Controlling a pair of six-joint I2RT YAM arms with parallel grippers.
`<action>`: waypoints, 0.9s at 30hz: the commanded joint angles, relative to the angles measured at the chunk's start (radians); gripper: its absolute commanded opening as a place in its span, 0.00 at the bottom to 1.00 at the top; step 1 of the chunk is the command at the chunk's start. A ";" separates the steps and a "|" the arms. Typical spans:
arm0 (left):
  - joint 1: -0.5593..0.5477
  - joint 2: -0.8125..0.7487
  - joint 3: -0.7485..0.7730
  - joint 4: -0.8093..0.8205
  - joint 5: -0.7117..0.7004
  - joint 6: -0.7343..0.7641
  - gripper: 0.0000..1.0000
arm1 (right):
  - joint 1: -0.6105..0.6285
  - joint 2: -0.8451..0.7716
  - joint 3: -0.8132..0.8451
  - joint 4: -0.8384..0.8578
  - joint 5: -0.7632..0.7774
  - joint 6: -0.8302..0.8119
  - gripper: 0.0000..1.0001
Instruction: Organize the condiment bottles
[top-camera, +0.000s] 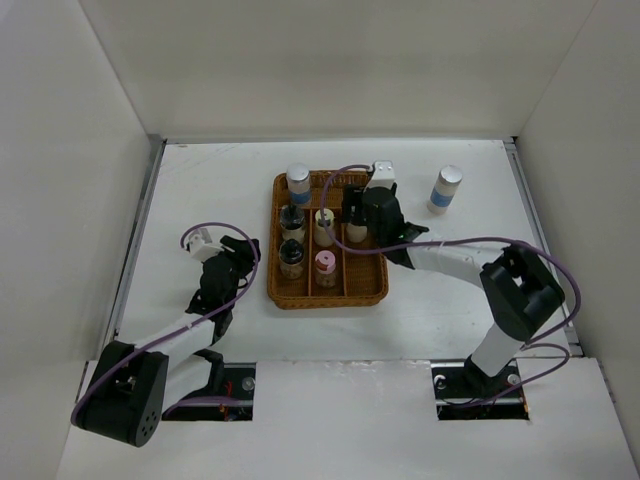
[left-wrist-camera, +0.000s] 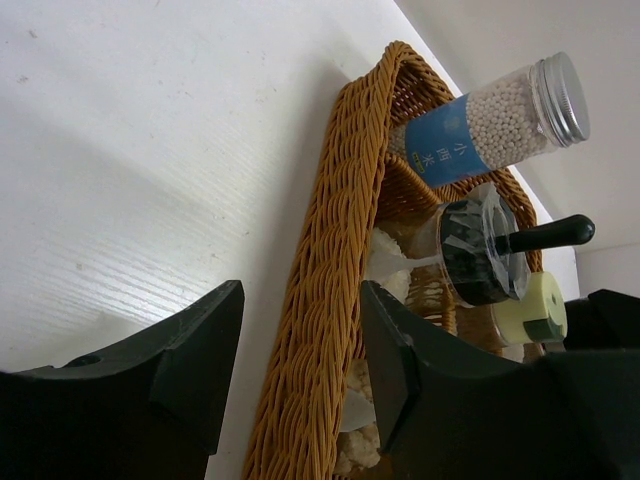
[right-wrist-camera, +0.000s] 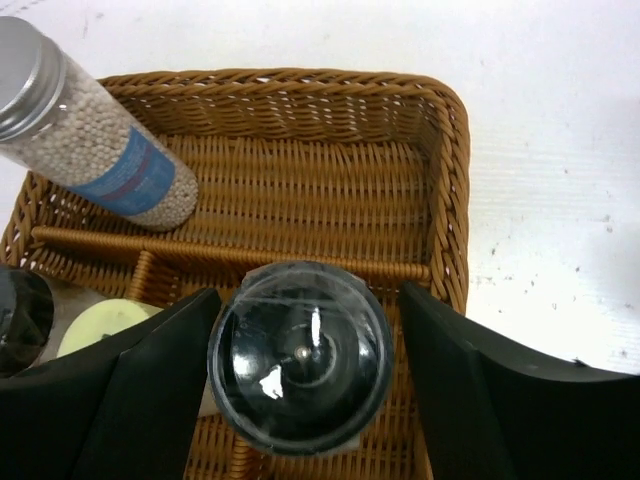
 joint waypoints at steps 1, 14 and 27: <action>-0.008 -0.002 0.005 0.052 -0.002 -0.001 0.49 | 0.020 -0.038 -0.001 0.086 0.023 -0.004 0.83; -0.014 0.006 0.009 0.053 -0.005 0.003 0.53 | -0.147 -0.277 -0.052 -0.010 0.078 -0.038 0.85; -0.025 0.023 0.016 0.059 -0.005 0.002 0.54 | -0.478 -0.124 0.134 -0.257 0.141 -0.073 0.93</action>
